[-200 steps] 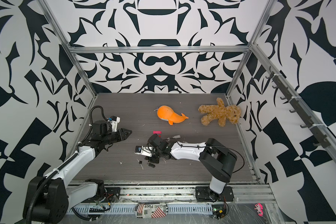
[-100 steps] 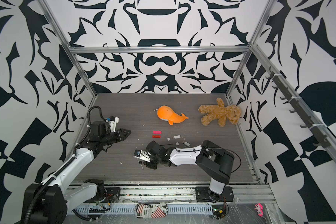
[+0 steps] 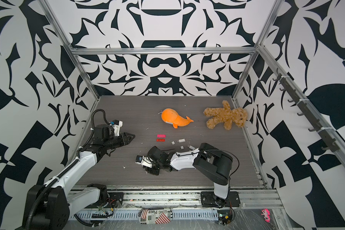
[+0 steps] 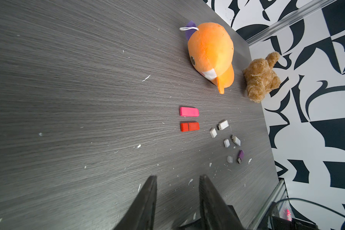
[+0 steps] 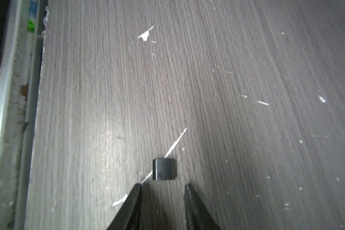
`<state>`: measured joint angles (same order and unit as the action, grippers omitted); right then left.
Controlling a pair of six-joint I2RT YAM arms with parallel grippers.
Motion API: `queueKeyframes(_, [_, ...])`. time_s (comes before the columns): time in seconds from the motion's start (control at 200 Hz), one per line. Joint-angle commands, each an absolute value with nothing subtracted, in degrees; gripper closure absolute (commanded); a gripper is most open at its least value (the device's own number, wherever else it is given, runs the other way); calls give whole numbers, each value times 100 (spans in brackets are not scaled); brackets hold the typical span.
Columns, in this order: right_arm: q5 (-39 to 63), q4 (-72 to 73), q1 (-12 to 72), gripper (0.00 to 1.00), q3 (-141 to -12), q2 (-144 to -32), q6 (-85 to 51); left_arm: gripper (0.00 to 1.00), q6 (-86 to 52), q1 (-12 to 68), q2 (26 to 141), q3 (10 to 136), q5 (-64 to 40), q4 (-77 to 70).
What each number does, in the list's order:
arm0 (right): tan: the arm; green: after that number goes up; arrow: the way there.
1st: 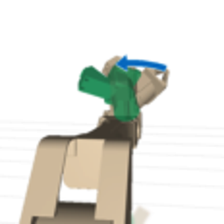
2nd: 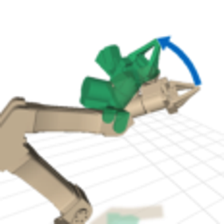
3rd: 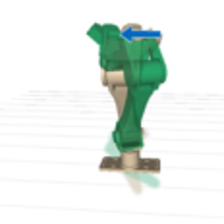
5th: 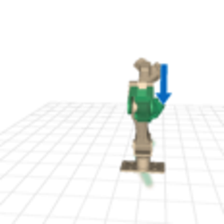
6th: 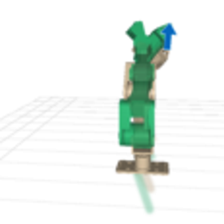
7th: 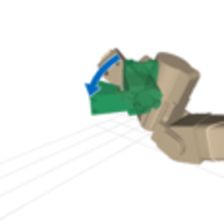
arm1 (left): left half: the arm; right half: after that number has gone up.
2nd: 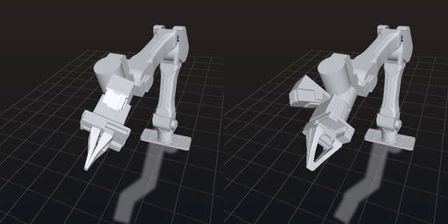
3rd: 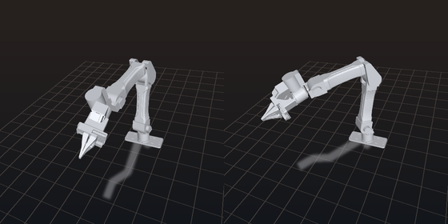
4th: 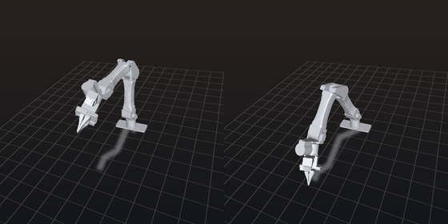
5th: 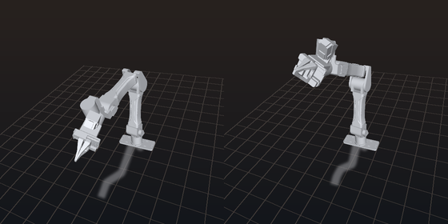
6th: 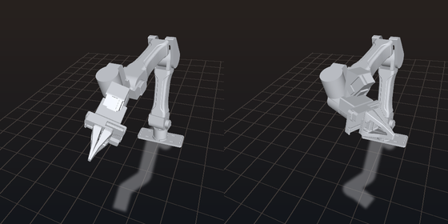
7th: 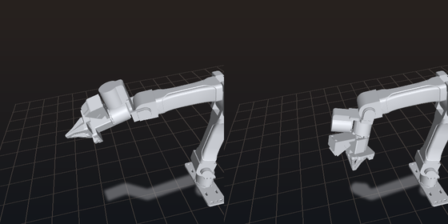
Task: Close the usb drive cover
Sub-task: Pick up the cover from the center of the board.
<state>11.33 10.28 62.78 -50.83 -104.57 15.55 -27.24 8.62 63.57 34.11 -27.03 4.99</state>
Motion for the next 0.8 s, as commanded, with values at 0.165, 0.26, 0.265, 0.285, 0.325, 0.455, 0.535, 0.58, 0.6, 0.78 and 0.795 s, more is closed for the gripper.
queueKeyframes(0.165, [1112, 907, 6312, 62, -5403, -10656, 1590, 61, -2775, 843, 6386, 3287, -2748, 448])
queueKeyframes(0.26, [1102, 864, 6310, 64, -5449, -10704, 1610, 61, -2769, 843, 6394, 3273, -2738, 435])
queueKeyframes(0.265, [1105, 858, 6310, 64, -5458, -10704, 1609, 61, -2769, 844, 6392, 3271, -2740, 433])
queueKeyframes(0.285, [1113, 852, 6308, 64, -5459, -10712, 1619, 61, -2770, 844, 6398, 3271, -2742, 431])
queueKeyframes(0.325, [1117, 839, 6318, 65, -5466, -10722, 1625, 61, -2773, 839, 6398, 3267, -2734, 431])
queueKeyframes(0.455, [1163, 776, 6316, 71, -5493, -10758, 1656, 61, -2778, 843, 6429, 3258, -2750, 416])
queueKeyframes(0.535, [1194, 747, 6309, 74, -5492, -10760, 1678, 61, -2769, 843, 6434, 3249, -2760, 406])
queueKeyframes(0.58, [1220, 725, 6307, 76, -5493, -10758, 1712, 61, -2769, 844, 6435, 3251, -2760, 407])
queueKeyframes(0.6, [1235, 711, 6308, 76, -5501, -10766, 1723, 61, -2771, 844, 6443, 3245, -2761, 407])
queueKeyframes(0.78, [1327, 684, 6306, 81, -5520, -10777, 1810, 61, -2778, 844, 6451, 3218, -2782, 387])
queueKeyframes(0.795, [1321, 691, 6311, 82, -5520, -10768, 1810, 61, -2793, 844, 6451, 3213, -2780, 385])
